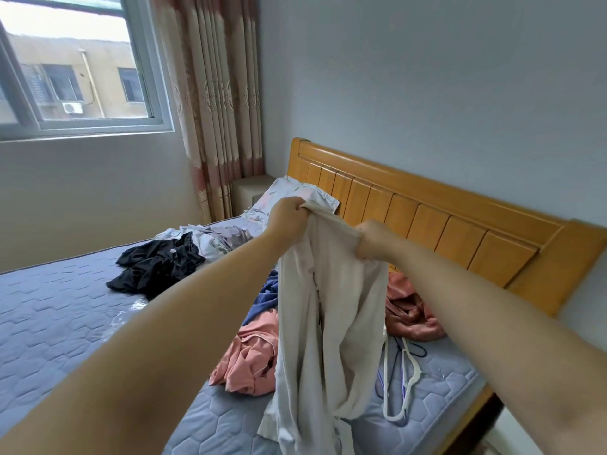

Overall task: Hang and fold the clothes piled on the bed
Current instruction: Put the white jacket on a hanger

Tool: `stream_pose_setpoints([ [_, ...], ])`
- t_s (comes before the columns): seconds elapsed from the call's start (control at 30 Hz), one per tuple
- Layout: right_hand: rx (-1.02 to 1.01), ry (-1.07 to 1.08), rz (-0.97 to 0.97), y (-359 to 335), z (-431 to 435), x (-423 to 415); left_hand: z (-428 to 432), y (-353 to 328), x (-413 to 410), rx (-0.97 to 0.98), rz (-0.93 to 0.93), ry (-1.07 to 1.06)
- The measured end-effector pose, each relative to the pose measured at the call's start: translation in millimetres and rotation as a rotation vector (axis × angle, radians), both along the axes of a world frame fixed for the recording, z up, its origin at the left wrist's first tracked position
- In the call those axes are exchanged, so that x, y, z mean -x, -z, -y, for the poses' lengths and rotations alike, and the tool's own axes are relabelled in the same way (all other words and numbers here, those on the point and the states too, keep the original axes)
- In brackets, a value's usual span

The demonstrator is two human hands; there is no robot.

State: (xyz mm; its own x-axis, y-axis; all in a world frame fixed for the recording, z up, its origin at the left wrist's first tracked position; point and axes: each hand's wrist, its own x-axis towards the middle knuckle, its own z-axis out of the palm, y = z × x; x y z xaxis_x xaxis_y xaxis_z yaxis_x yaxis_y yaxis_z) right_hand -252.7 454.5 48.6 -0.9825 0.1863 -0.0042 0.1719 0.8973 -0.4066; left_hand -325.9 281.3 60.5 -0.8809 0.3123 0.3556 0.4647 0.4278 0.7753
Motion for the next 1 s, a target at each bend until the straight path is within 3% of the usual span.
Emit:
stream_pose_setpoints([
  [0.17, -0.042, 0.167, -0.048, 36, -12, 9, -4, 11, -4, -0.023, 0.005, -0.01],
  [0.33, -0.076, 0.435, 0.016, 77, -32, -5, 14, 12, 14, -0.221, 0.052, -0.146],
  [0.43, 0.035, 0.549, 0.007, 85, -39, -9, 28, 9, 23, -0.205, 0.07, -0.199],
  [0.5, 0.275, 0.559, -0.232, 62, -35, 1, 37, 10, 31, 0.015, 0.128, -0.181],
  [0.57, 0.478, 0.491, -0.458, 22, -23, 13, 49, 14, 37, 0.435, 0.249, -0.152],
  [0.63, 0.507, 0.322, -0.543, -15, -3, 22, 56, 18, 34, 0.701, 0.317, -0.056],
  [0.67, 0.494, 0.243, -0.557, -29, 7, 26, 54, 21, 32, 0.65, 0.345, 0.063],
  [0.73, 0.466, 0.14, -0.545, -46, 24, 32, 43, 18, 16, 0.325, 0.462, 0.384],
  [0.8, 0.406, 0.053, -0.543, -56, 39, 34, 27, 18, 4, 0.109, 0.493, 0.547],
  [0.9, 0.333, -0.01, -0.569, -59, 47, 33, 18, 19, 3, 0.078, 0.39, 0.364],
  [1.0, 0.124, 0.007, -0.546, -47, 32, 30, 26, 28, 16, 0.124, 0.223, 0.148],
])
